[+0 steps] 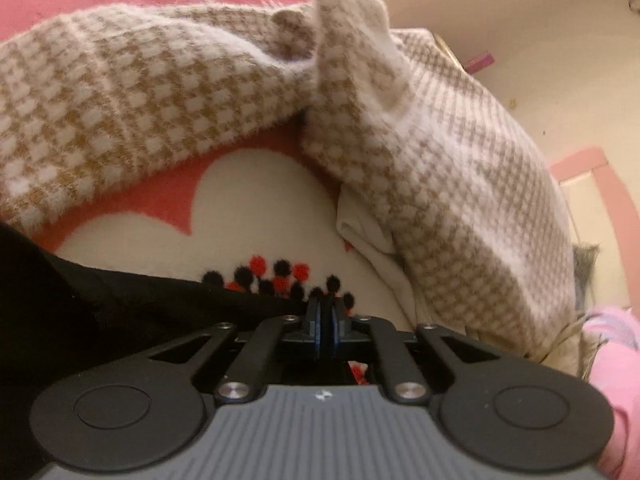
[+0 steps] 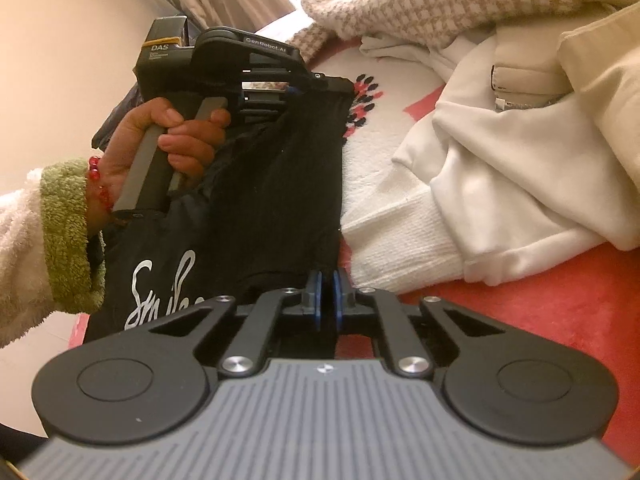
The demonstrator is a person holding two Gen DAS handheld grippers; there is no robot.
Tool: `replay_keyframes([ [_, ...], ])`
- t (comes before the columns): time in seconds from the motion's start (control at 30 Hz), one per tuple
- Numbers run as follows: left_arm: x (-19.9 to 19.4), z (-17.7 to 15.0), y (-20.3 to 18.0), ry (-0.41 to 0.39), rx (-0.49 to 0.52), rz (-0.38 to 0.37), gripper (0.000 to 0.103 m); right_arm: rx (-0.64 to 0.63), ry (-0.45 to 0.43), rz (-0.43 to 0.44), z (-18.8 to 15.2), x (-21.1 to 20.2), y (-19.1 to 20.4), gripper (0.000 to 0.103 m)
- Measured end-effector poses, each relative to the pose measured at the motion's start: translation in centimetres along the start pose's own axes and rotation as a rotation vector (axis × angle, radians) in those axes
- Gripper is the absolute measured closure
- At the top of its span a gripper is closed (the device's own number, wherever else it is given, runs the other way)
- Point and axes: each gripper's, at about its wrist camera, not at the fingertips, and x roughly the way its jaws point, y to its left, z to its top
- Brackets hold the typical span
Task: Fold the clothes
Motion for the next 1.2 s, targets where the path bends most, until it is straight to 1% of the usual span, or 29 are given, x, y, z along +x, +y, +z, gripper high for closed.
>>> replay_keyframes([
  [0.07, -0.7, 0.2, 0.1, -0.029, -0.019, 0.004, 0.09, -0.001, -0.006, -0.008, -0.1, -0.1, 0.1, 0.098],
  [0.13, -1.6, 0.6, 0.1, -0.058, -0.042, 0.017, 0.064, -0.001, -0.011, -0.014, -0.3, -0.2, 0.2, 0.098],
  [0.17, -2.1, 0.8, -0.1, -0.074, -0.052, 0.025, 0.061, -0.002, -0.013, -0.017, -0.3, -0.3, 0.3, 0.098],
  [0.27, -3.8, 1.4, -0.6, -0.107, -0.066, 0.053, 0.062, -0.003, -0.033, -0.034, -0.3, -1.2, 0.9, 0.097],
  [0.3, -4.7, 1.6, -0.8, -0.11, -0.061, 0.068, 0.062, -0.003, -0.042, -0.04, -0.3, -1.6, 1.2, 0.096],
  [0.37, -7.8, 2.1, -1.7, -0.108, -0.01, 0.11, 0.062, -0.004, -0.059, -0.053, -0.3, -2.3, 1.8, 0.095],
  [0.4, -10.0, 2.3, -2.2, -0.111, 0.025, 0.133, 0.062, -0.004, -0.067, -0.06, -0.2, -2.7, 2.0, 0.092],
  [0.53, -20.8, 3.4, -4.3, -0.155, 0.174, 0.239, 0.059, -0.006, -0.1, -0.086, -0.1, -4.3, 3.1, 0.081],
  [0.57, -24.0, 3.5, -4.4, -0.178, 0.195, 0.261, 0.059, -0.011, -0.112, -0.091, -0.1, -4.7, 3.5, 0.08],
  [0.63, -31.6, 3.0, -3.7, -0.262, 0.185, 0.296, 0.059, -0.061, -0.15, -0.096, 0.6, -6.1, 5.9, 0.079],
  [0.73, -40.9, 1.4, -1.3, -0.387, 0.129, 0.35, 0.058, -0.143, -0.19, -0.078, 1.7, -7.3, 10.1, 0.077],
  [0.8, -46.4, -0.9, 1.0, -0.459, 0.115, 0.395, 0.056, -0.216, -0.206, -0.053, 2.4, -7.6, 13.6, 0.075],
  [0.87, -50.6, -3.6, 3.6, -0.499, 0.12, 0.436, 0.054, -0.298, -0.203, -0.035, 3.2, -7.4, 17.2, 0.072],
  [0.9, -51.6, -5.3, 5.3, -0.504, 0.112, 0.453, 0.052, -0.34, -0.196, -0.028, 3.6, -7.2, 19.0, 0.07],
  [0.93, -51.8, -7.0, 7.2, -0.499, 0.098, 0.456, 0.051, -0.378, -0.186, -0.02, 3.9, -6.8, 20.8, 0.067],
  [1.0, -52.2, -10.4, 11.2, -0.489, 0.069, 0.463, 0.051, -0.42, -0.13, 0.01, 4.8, -5.1, 24.4, 0.063],
  [1.03, -52.3, -11.9, 13.2, -0.478, 0.049, 0.454, 0.051, -0.432, -0.099, 0.031, 5.3, -4.1, 26.2, 0.062],
  [1.07, -51.6, -13.1, 15.1, -0.458, 0.018, 0.433, 0.051, -0.441, -0.063, 0.056, 5.8, -2.8, 28.1, 0.062],
  [1.13, -49.1, -15.3, 18.8, -0.415, -0.056, 0.398, 0.051, -0.452, 0.014, 0.109, 6.7, -0.1, 31.7, 0.062],
  [1.2, -46.9, -17.0, 21.5, -0.377, -0.091, 0.383, 0.052, -0.444, 0.095, 0.144, 7.4, 3.5, 35.2, 0.062],
])
